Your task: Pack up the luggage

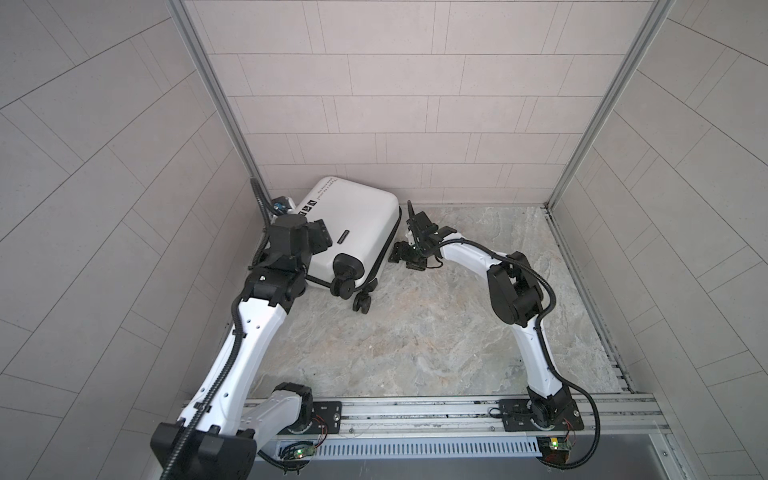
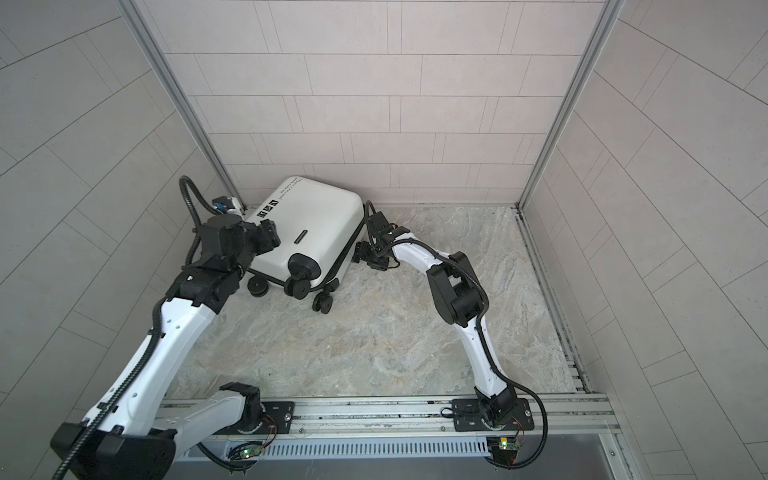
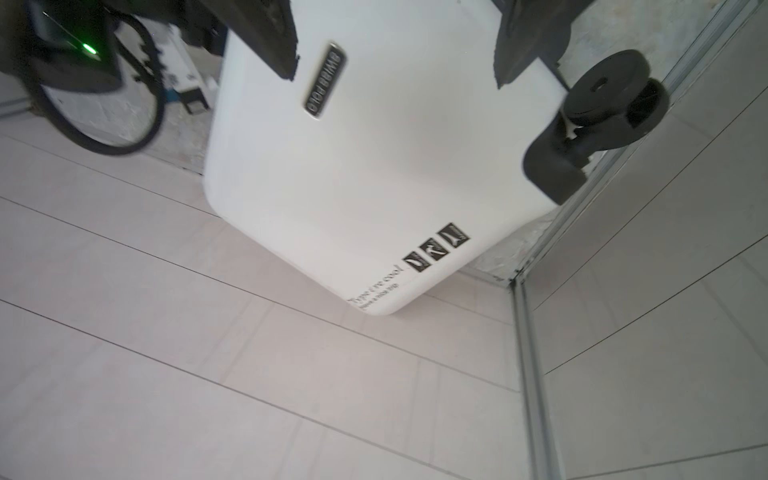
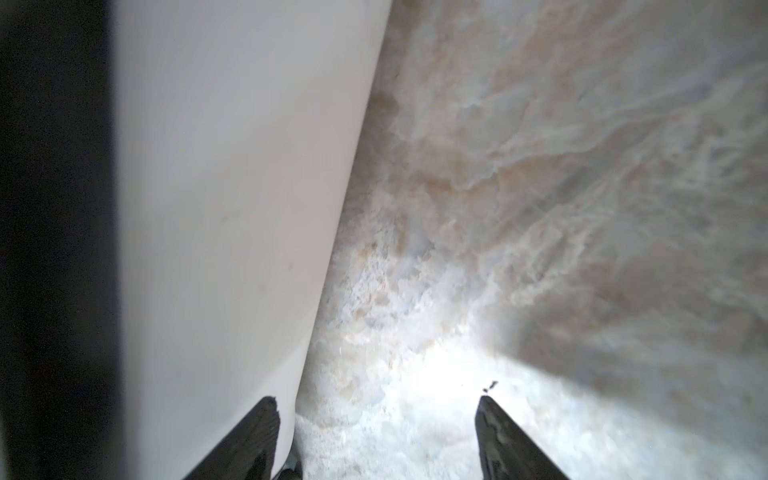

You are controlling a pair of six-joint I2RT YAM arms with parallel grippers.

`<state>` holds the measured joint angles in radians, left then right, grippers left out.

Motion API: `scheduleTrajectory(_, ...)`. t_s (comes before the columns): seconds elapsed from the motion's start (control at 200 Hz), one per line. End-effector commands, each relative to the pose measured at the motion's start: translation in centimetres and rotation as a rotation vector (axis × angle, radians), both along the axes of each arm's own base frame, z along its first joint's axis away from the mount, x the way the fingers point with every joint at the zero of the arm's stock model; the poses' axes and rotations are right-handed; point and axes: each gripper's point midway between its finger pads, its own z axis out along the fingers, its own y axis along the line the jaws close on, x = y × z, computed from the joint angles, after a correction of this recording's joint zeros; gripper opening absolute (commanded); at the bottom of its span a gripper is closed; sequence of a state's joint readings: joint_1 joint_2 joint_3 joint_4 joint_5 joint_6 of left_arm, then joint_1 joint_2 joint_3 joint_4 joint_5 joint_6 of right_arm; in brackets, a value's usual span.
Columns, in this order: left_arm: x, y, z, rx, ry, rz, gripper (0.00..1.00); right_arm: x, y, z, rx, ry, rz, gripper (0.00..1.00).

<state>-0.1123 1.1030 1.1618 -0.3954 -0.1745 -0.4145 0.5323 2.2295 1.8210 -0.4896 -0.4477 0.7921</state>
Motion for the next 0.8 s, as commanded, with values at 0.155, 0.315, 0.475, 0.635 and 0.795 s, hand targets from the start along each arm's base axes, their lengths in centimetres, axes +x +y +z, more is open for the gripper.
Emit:
scheduleTrajectory(0.155, 0.4, 9.1, -3.9, -0.288, 0.082, 0.205, 0.81, -3.6, 0.0, 6.9, -0.029, -0.183, 0.065, 0.82)
scheduleTrajectory(0.315, 0.4, 14.2, -6.4, -0.376, 0.086, 0.323, 0.79, -6.0, 0.6, 8.0, -0.043, -0.204, 0.117, 0.83)
scheduleTrajectory(0.475, 2.0, 17.3, -10.2, -0.446, 0.148, 0.372, 0.76, -8.4, 0.4, 9.0, -0.097, -0.236, 0.180, 0.84)
scheduleTrajectory(0.635, 3.8, 20.0, -14.3, -0.620, 0.159, 0.404, 0.73, -10.6, -1.1, 9.4, -0.121, -0.251, 0.198, 0.89)
scheduleTrajectory(0.795, 5.8, 19.9, -17.0, -0.747, 0.216, 0.352, 0.71, -12.2, -3.2, 9.5, -0.164, -0.257, 0.187, 0.90)
